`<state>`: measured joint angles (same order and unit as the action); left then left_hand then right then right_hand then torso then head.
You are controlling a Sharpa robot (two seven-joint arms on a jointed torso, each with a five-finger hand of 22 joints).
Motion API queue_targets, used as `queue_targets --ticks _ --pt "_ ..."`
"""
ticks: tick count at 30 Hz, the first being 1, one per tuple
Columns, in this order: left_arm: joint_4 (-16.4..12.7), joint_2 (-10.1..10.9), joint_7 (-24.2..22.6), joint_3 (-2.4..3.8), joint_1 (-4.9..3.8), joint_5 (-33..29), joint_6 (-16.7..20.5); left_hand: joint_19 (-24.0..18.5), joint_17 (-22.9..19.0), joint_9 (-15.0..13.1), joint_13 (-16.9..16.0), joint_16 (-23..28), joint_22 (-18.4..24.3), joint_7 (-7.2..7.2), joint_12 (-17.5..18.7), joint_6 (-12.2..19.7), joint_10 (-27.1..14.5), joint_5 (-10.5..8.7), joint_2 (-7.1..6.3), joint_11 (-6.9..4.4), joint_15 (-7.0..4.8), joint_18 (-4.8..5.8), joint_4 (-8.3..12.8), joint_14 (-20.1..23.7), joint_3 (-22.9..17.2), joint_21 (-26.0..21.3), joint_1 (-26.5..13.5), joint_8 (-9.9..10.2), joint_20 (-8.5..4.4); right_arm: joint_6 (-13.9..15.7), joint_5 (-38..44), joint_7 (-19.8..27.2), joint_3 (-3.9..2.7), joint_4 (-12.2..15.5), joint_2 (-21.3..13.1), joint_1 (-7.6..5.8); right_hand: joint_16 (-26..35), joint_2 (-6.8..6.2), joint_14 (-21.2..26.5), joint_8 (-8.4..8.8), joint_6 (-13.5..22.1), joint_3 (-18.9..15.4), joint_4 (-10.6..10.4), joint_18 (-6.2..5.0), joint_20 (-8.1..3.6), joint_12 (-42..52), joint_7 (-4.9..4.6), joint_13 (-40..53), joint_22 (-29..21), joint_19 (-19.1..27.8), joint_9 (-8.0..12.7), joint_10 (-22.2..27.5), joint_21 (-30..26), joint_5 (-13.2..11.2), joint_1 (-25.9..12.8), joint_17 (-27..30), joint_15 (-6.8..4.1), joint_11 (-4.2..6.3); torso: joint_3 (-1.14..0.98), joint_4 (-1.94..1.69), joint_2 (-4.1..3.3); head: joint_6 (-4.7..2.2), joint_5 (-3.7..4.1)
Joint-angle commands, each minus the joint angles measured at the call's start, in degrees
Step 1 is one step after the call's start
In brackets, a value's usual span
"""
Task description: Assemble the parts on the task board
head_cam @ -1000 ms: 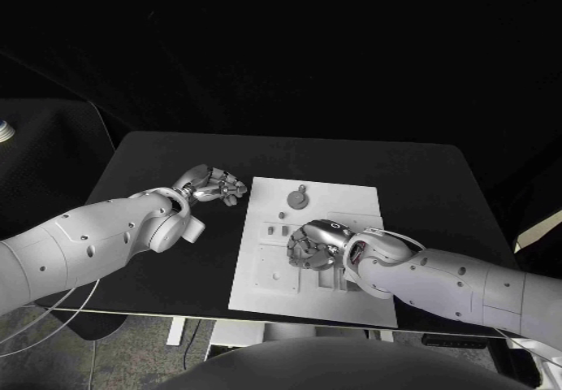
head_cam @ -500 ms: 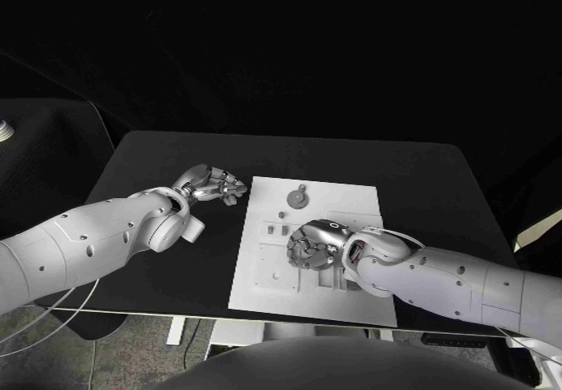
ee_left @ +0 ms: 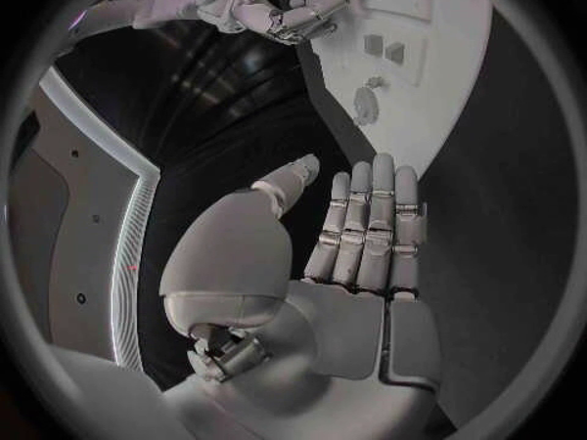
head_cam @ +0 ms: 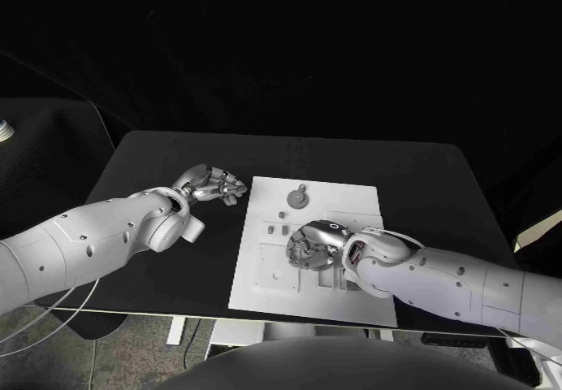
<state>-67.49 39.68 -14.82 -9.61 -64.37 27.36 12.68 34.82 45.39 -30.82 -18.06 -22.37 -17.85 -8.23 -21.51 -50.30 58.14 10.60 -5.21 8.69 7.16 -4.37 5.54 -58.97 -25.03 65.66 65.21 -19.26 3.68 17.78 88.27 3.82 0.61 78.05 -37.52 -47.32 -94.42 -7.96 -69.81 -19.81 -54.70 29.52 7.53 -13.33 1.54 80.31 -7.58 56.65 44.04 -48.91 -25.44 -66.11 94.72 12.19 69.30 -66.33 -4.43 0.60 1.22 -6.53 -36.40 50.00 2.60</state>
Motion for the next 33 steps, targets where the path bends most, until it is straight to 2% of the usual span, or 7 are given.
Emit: queue_targets --ticks 1,8,19,29,31,33 --pt "-0.12 -0.08 -0.34 0.05 -0.08 -0.33 -0.59 -0.42 -0.09 0.08 -0.09 0.4 -0.06 -0.03 0.22 0.34 -0.28 0.17 0.3 0.01 0.15 -0.15 0.04 -0.21 0.2 -0.32 -0.2 0.3 -0.12 -0.95 0.85 -0.28 0.02 0.08 0.01 0.07 0.52 -0.79 1.04 0.83 0.63 -0.67 0.04 -0.66 -0.02 -0.21 -1.47 -0.06 -0.09 0.64 0.41 0.63 2.77 -0.37 0.1 0.76 0.02 -0.1 0.0 0.01 0.01 0.0 0.01" --pt "-0.1 -0.07 -0.34 0.05 -0.08 -0.33 -0.61 -0.42 -0.09 0.08 -0.1 0.42 -0.07 -0.03 0.23 0.35 -0.28 0.17 0.29 0.01 0.15 -0.15 0.04 -0.21 0.2 -0.33 -0.2 0.3 -0.12 -0.89 0.85 -0.41 0.02 0.07 -0.09 0.07 0.87 -1.02 2.13 1.61 2.2 -1.41 0.09 -0.63 -0.04 -0.27 -1.63 -0.06 -0.15 0.85 0.83 1.07 2.75 -0.38 -0.13 1.66 0.08 -0.19 -0.01 0.02 0.0 0.0 0.1" --pt "0.0 -0.11 -0.28 0.05 -0.08 -0.33 -0.65 -0.41 -0.1 0.08 -0.1 0.44 -0.07 -0.02 0.24 0.37 -0.29 0.17 0.29 0.01 0.15 -0.15 0.04 -0.23 0.21 -0.34 -0.2 0.3 -0.12 -0.22 0.82 -0.11 0.02 0.61 -0.44 0.07 0.9 -1.04 2.25 1.79 2.59 -1.57 0.1 -0.63 -0.04 -0.29 -1.67 -0.06 -0.17 0.91 0.93 1.19 2.73 -0.38 -0.15 1.72 0.09 -0.21 -0.04 0.01 -0.02 0.0 0.19" --pt "0.34 -0.25 -0.38 0.05 -0.07 -0.33 -0.65 -0.41 -0.1 0.08 -0.1 0.46 -0.08 -0.02 0.25 0.38 -0.3 0.17 0.29 0.02 0.15 -0.15 0.04 -0.24 0.21 -0.34 -0.2 0.31 -0.12 1.6 0.28 0.28 -0.01 2.35 -1.81 0.07 0.82 -1.09 2.08 1.88 2.82 -1.71 0.08 -0.62 -0.04 -0.29 -1.69 -0.05 -0.18 0.94 0.99 1.26 2.73 -0.38 -0.22 1.49 0.1 -0.23 -0.06 0.06 0.01 0.0 0.29" --pt "0.48 -0.3 -0.39 0.05 -0.07 -0.33 -0.64 -0.41 -0.11 0.08 -0.1 0.46 -0.08 -0.02 0.25 0.38 -0.3 0.17 0.29 0.02 0.15 -0.15 0.04 -0.24 0.21 -0.35 -0.2 0.31 -0.12 2.05 0.06 0.31 -0.09 2.84 -2.23 0.06 0.82 -1.12 2.1 1.9 2.86 -1.74 0.08 -0.62 -0.04 -0.29 -1.7 -0.05 -0.18 0.95 1.0 1.28 2.73 -0.38 -0.24 1.51 0.11 -0.24 -0.06 0.06 0.02 0.0 0.35" --pt "0.57 -0.32 -0.4 0.05 -0.07 -0.33 -0.63 -0.41 -0.11 0.08 -0.1 0.47 -0.08 -0.02 0.26 0.38 -0.31 0.17 0.29 0.02 0.15 -0.15 0.04 -0.24 0.21 -0.35 -0.19 0.31 -0.12 2.59 -0.68 0.4 -0.48 3.46 -2.69 0.06 0.82 -1.13 2.08 1.91 2.89 -1.77 0.07 -0.61 -0.04 -0.28 -1.7 -0.05 -0.18 0.95 1.01 1.29 2.74 -0.38 -0.25 1.49 0.11 -0.24 -0.05 0.08 0.04 0.0 0.42"
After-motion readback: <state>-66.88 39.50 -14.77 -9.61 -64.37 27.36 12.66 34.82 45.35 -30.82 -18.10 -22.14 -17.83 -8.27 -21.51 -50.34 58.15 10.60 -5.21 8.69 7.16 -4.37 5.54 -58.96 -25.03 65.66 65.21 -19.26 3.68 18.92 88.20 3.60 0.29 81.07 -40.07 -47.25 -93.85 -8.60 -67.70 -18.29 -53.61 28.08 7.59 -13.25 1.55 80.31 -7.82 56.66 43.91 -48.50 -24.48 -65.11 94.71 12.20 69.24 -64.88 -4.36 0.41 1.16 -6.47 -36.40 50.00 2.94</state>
